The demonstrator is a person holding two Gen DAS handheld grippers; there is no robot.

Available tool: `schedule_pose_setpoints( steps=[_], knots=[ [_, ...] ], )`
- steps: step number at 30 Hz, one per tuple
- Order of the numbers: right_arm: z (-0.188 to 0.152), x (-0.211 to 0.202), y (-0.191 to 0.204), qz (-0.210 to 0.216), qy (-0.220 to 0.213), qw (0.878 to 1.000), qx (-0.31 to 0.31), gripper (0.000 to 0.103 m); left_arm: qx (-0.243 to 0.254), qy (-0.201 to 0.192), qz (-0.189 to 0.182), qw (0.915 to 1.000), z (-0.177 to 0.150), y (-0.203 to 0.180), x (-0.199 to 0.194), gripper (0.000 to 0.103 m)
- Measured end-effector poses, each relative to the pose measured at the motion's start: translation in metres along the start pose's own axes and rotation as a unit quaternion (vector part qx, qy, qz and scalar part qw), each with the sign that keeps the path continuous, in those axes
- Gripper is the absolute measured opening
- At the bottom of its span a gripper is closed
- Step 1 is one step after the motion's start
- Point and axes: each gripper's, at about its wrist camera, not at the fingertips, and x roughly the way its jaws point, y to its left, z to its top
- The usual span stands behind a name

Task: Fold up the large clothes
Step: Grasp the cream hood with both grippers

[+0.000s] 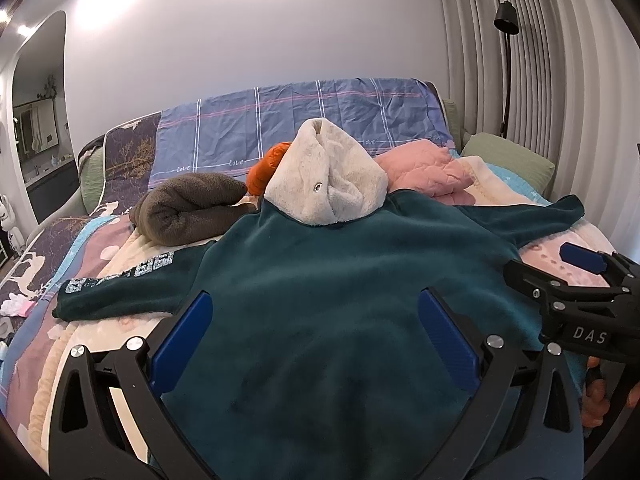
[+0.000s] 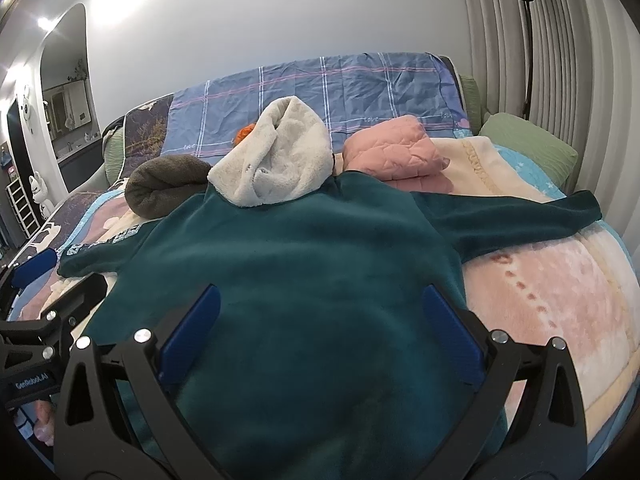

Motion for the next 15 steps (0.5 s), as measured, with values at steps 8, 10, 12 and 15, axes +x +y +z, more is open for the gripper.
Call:
schedule_pose_setpoints(
  steps=[8,10,12,15],
  knots=[
    [0.019,0.007,-0.009,-0.029,-0.011,0.999,-0.025,0.101,-0.044,0.025,-0.044,0.9977,0.024,0.029,0.028,0.095],
    [0.032,0.012,-0.011,-0.022,-0.019,0.999,-0.039,0.101,-0.045,0.033,-0.059,0.9967,0.036,0.036,0.042,0.083],
    [0.055,0.026,-0.017,0.002,-0.024,0.999,-0.047,0.101,-0.038,0.043,-0.066,0.9961,0.056,0.045,0.065,0.075],
    [0.090,0.052,-0.030,0.052,-0.029,0.998,-0.034,0.101,-0.046,0.057,-0.079,0.9942,0.087,0.057,0.099,0.071]
  ],
)
